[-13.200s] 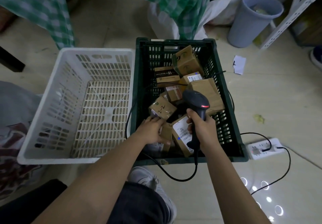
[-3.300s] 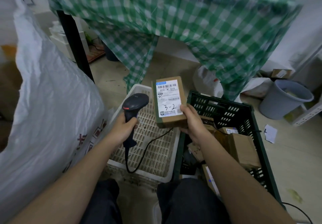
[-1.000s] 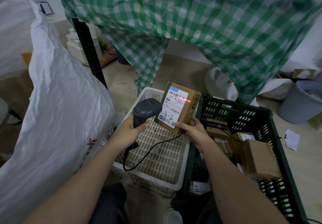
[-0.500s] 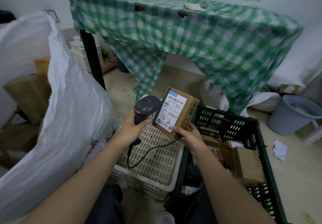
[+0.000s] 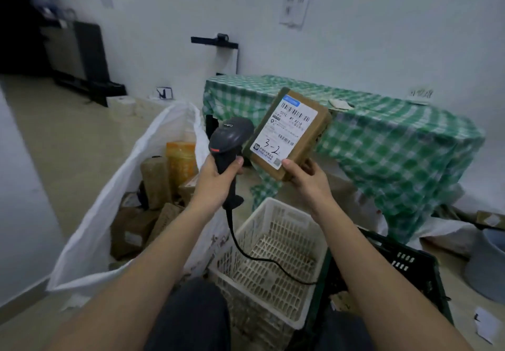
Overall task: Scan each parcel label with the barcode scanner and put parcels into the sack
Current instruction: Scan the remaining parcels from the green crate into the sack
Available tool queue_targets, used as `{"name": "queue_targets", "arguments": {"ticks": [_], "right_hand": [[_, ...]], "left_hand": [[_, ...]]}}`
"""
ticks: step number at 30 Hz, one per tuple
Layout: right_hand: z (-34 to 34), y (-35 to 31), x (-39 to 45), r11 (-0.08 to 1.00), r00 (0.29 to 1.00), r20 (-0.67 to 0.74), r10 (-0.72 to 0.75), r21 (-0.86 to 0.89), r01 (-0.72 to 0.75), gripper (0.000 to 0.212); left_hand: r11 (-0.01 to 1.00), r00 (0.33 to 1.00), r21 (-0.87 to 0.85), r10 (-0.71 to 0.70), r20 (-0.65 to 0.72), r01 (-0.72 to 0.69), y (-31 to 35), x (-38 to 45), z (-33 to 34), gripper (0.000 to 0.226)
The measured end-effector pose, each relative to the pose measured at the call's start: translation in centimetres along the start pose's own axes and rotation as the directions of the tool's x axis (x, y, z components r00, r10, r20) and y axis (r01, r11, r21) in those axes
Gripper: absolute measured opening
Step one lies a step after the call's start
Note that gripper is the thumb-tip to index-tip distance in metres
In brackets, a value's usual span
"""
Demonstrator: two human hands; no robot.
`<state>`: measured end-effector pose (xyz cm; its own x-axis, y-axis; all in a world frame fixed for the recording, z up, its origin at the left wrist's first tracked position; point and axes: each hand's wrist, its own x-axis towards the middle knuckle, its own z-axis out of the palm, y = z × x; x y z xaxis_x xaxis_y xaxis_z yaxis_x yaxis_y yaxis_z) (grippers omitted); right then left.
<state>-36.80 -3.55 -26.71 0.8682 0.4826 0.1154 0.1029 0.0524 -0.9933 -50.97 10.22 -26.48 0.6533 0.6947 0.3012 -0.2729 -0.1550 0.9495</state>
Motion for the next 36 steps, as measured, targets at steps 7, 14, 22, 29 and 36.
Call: {"name": "queue_targets", "arguments": {"ticks": [7,14,22,29,36], "right_hand": [[11.2,-3.9,0.5,0.985,0.984,0.172,-0.039,-0.161,0.068,0.1],[19.1,-1.7,2.6,0.636,0.931,0.363,0.03,-0.726,0.263,0.081],[20.9,0.5,5.2,0.408,0.881,0.454,0.135,-0.836,0.368,0.065],[16.3,2.7,6.1,0.632,0.906,0.41,-0.105,-0.676,0.379,0.049],[6.5,4.2,3.2,0.805,0.976,0.168,-0.136,-0.556,0.208,0.026]], "left_hand": [[1.0,0.96,0.0,-0.027,-0.277,0.029,1.3,-1.0,-8.9,0.025],[0.991,0.94,0.083,-0.069,-0.335,0.102,-0.8,-1.9,-13.1,0.03],[0.98,0.95,0.114,-0.121,-0.287,0.16,-2.7,-0.3,-13.8,0.026],[0.968,0.964,0.176,-0.134,-0.229,0.177,-2.9,0.3,-12.0,0.038],[0.974,0.99,0.177,-0.134,-0.053,0.141,-3.2,0.6,-5.2,0.014]]}}
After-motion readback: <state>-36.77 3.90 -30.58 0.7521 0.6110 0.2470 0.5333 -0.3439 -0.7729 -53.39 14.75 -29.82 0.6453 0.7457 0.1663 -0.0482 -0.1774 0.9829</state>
